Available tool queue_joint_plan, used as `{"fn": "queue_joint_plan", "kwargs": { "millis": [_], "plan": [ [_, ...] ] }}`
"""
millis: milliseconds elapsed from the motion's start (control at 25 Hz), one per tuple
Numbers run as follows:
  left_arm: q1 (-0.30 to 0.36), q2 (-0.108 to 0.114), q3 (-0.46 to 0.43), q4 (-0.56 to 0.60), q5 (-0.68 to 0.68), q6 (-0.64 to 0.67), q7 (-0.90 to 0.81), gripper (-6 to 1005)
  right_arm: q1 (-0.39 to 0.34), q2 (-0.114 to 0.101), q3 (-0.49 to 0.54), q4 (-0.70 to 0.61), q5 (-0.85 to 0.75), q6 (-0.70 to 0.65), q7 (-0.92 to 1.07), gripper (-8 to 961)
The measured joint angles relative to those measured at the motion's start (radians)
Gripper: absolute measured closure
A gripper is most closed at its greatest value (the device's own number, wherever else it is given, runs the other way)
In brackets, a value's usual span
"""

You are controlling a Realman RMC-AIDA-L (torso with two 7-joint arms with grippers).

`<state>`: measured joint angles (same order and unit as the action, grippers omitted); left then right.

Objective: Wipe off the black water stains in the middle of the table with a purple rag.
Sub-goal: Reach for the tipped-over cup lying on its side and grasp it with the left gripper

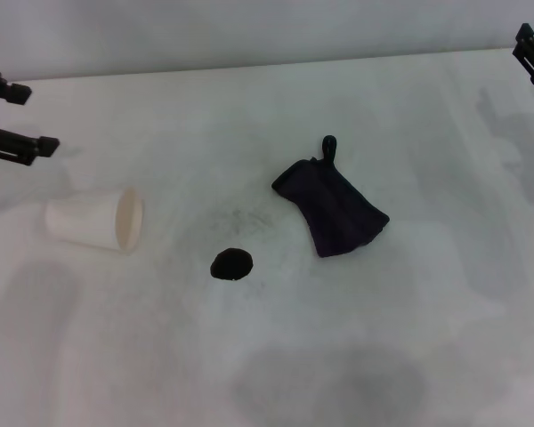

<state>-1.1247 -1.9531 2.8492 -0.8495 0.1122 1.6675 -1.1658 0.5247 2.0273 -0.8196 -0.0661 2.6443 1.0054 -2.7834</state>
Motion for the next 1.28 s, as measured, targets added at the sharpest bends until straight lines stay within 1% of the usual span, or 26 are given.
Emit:
{"fn": "queue_joint_plan", "kwargs": {
  "millis": [40, 120, 200, 360, 440, 600, 640, 760, 880, 1080, 1280],
  "plan": [
    [-0.012, -0.006, 0.000, -0.029, 0.013, -0.001, 0.033, 116, 0.005, 0.000, 0.002, 0.000, 0.002, -0.021, 0.002, 122],
    [-0.017, -0.008, 0.000, -0.039, 0.016, -0.002, 0.050, 116, 0.009, 0.000, 0.002, 0.000, 0.003, -0.033, 0.006, 123],
    [-0.025, -0.016, -0.001, -0.064, 0.026, -0.005, 0.103, 117, 0.015, -0.001, 0.002, 0.000, 0.003, -0.047, 0.018, 124],
    [-0.046, -0.042, 0.000, -0.137, 0.059, -0.024, 0.191, 117, 0.018, -0.002, 0.005, -0.003, 0.004, -0.053, 0.028, 125],
    [-0.058, -0.061, 0.000, -0.181, 0.079, -0.026, 0.248, 117, 0.021, -0.002, 0.022, -0.004, 0.005, -0.053, 0.029, 126],
    [-0.101, -0.109, 0.001, -0.285, 0.148, -0.019, 0.355, 118, 0.034, -0.002, 0.094, 0.001, 0.005, -0.057, 0.088, 128],
    [-0.111, -0.114, 0.001, -0.290, 0.171, -0.019, 0.373, 118, 0.036, -0.002, 0.104, 0.002, 0.005, -0.059, 0.112, 128],
    [-0.127, -0.119, 0.001, -0.285, 0.220, -0.021, 0.402, 118, 0.046, -0.003, 0.111, 0.000, 0.005, -0.060, 0.152, 129],
    [-0.131, -0.121, 0.000, -0.273, 0.226, -0.021, 0.434, 118, 0.060, -0.004, 0.126, -0.003, 0.005, -0.072, 0.155, 130],
    [-0.129, -0.123, -0.001, -0.207, 0.227, -0.037, 0.478, 119, 0.084, -0.004, 0.133, -0.010, 0.005, -0.115, 0.156, 132],
    [-0.145, -0.124, -0.001, -0.124, 0.257, -0.057, 0.489, 119, 0.107, -0.007, 0.145, -0.011, 0.007, -0.151, 0.156, 134]
  ]
}}
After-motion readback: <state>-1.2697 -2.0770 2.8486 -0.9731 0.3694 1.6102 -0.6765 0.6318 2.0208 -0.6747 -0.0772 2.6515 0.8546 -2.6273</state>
